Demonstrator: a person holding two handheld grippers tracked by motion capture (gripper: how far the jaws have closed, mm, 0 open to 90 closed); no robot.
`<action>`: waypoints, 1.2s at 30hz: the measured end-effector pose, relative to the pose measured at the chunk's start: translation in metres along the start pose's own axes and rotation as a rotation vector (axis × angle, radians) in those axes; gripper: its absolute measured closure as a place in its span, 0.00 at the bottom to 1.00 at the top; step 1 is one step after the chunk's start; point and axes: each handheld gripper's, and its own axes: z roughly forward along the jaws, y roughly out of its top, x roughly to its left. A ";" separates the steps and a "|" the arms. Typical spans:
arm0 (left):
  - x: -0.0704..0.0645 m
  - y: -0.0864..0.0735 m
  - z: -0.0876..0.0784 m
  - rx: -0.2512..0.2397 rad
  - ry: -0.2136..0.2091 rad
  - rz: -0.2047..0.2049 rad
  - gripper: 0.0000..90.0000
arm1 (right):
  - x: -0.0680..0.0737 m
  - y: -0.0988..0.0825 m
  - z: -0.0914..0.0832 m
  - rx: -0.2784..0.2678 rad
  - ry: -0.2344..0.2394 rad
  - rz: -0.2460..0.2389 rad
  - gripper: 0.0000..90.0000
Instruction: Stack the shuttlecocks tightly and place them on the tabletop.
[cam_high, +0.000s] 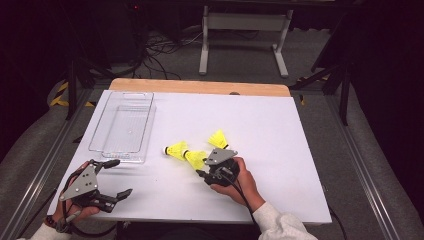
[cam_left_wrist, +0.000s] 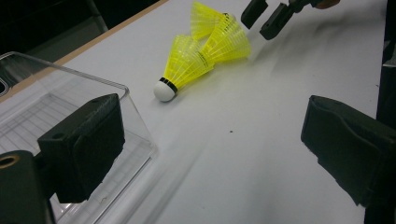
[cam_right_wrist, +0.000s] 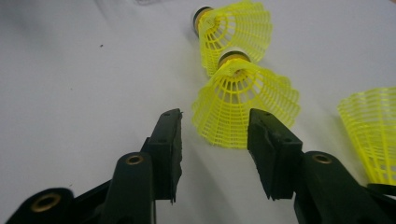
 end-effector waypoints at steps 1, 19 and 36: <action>0.000 0.000 0.000 0.001 0.001 0.001 0.08 | 0.001 0.000 0.004 0.009 -0.007 0.000 0.61; 0.000 0.000 0.000 -0.001 -0.002 -0.001 0.08 | 0.003 0.003 0.027 0.000 -0.055 0.024 0.96; 0.000 0.000 0.001 -0.002 -0.004 -0.001 0.08 | 0.003 0.012 0.021 -0.060 -0.072 -0.024 1.00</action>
